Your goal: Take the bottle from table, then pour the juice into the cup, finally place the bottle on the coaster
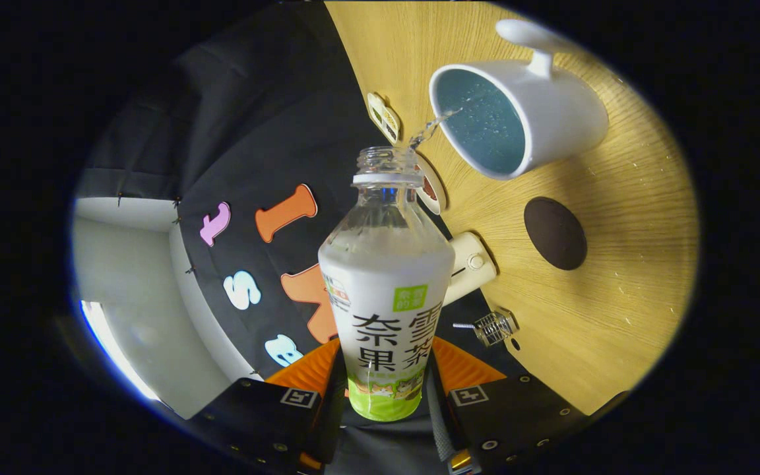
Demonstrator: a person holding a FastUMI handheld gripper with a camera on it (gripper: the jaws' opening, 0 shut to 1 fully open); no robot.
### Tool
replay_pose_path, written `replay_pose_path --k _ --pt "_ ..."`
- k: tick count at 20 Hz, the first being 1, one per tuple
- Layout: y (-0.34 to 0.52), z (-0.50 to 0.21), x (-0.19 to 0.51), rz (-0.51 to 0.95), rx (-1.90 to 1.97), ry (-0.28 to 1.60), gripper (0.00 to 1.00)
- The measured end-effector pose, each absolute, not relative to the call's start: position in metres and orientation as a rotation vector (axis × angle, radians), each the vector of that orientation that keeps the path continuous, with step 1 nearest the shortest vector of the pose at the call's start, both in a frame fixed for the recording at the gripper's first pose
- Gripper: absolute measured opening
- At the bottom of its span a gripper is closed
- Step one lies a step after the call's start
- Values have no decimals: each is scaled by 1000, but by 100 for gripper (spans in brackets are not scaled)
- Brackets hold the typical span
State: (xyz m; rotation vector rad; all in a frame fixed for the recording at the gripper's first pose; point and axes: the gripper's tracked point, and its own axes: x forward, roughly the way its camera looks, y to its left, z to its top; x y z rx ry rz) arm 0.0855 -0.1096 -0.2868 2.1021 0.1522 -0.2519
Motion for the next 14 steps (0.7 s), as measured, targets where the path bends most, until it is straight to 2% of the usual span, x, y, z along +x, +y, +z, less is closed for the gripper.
replay_pose_path --k 14 --pt "-113 -281 92 -284 2207 108 58"
